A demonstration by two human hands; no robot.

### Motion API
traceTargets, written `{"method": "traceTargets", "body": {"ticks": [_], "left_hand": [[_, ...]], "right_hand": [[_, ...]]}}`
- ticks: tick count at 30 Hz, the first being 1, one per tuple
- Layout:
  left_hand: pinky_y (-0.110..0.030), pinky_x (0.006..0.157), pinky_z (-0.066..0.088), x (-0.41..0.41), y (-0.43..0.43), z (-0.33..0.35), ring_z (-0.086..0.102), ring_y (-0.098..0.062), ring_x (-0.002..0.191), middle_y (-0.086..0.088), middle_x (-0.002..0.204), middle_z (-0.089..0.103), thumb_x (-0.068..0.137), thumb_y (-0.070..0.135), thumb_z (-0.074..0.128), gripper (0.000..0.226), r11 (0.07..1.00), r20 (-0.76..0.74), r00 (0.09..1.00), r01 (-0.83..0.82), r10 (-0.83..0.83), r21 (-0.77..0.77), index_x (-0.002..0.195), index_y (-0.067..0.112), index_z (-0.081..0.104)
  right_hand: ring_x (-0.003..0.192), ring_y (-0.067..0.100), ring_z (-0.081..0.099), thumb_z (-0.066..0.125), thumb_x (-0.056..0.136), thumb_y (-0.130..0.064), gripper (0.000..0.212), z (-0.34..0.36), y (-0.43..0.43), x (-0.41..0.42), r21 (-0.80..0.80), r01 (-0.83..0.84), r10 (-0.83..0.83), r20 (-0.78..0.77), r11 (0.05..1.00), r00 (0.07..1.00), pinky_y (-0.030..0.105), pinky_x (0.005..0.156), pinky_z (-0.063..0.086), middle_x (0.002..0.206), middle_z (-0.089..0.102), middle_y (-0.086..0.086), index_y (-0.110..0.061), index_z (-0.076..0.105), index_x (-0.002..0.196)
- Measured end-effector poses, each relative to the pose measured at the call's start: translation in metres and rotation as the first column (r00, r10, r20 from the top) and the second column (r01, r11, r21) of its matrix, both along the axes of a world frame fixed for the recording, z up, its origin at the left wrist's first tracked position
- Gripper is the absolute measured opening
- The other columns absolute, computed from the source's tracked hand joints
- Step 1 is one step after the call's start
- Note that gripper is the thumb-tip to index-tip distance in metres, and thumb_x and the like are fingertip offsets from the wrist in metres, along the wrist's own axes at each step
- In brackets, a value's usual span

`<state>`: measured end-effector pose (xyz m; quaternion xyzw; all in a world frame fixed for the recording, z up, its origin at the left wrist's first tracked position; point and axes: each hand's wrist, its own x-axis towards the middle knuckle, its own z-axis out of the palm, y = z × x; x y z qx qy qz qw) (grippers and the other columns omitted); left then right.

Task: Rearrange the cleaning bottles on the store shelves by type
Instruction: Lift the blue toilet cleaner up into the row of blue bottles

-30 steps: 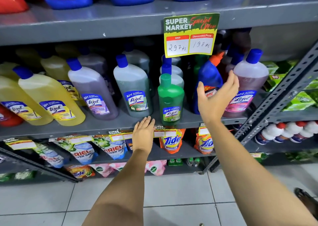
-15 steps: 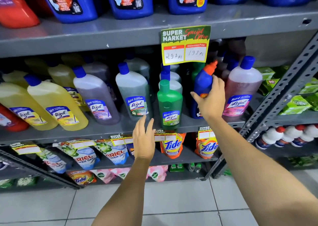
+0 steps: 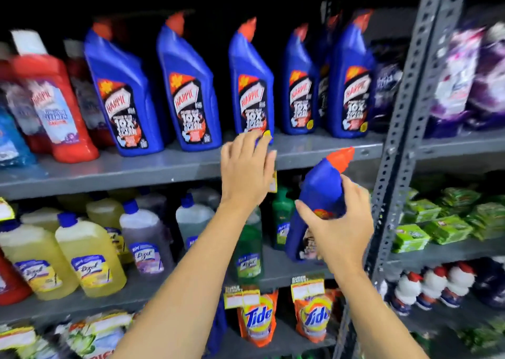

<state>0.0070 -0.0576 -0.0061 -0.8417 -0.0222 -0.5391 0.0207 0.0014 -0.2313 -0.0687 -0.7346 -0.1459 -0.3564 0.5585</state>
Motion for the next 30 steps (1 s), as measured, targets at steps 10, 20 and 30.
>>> {"method": "traceTargets", "body": {"ticks": [10, 20, 30], "left_hand": [[-0.038, 0.073, 0.043, 0.034, 0.018, -0.007, 0.063, -0.022, 0.084, 0.005, 0.088, 0.07, 0.094, 0.048, 0.034, 0.042, 0.998, -0.26, 0.964, -0.055, 0.049, -0.015, 0.093, 0.022, 0.066], [-0.032, 0.08, 0.043, 0.04, 0.016, -0.015, 0.065, -0.014, 0.089, 0.006, 0.096, 0.073, 0.092, 0.049, 0.041, 0.043, 0.993, -0.161, 0.987, -0.03, 0.012, -0.112, 0.099, 0.02, 0.073], [-0.032, 0.082, 0.044, 0.035, 0.015, -0.011, 0.068, -0.014, 0.091, 0.004, 0.096, 0.075, 0.089, 0.05, 0.053, 0.038, 0.985, -0.133, 0.991, -0.01, -0.013, -0.173, 0.099, 0.02, 0.075]], "right_hand": [[0.1, 0.013, 0.056, 0.08, 0.062, -0.052, 0.077, 0.191, -0.005, 0.049, -0.167, 0.037, -0.005, 0.184, 0.985, 0.983, 0.024, 0.078, 0.038, 0.112, 0.054, -0.004, -0.02, 0.057, 0.128], [0.116, 0.024, 0.052, 0.077, 0.07, -0.051, 0.086, 0.193, 0.039, 0.13, -0.234, 0.002, 0.029, 0.129, 0.972, 0.991, 0.034, 0.087, 0.047, 0.125, 0.051, 0.003, -0.016, 0.043, 0.141], [0.133, 0.032, 0.043, 0.084, 0.062, -0.056, 0.132, 0.115, 0.029, 0.111, -0.268, -0.133, 0.069, -0.237, 0.954, 0.969, 0.046, 0.096, 0.045, 0.151, 0.033, 0.014, -0.015, -0.001, 0.155]]}}
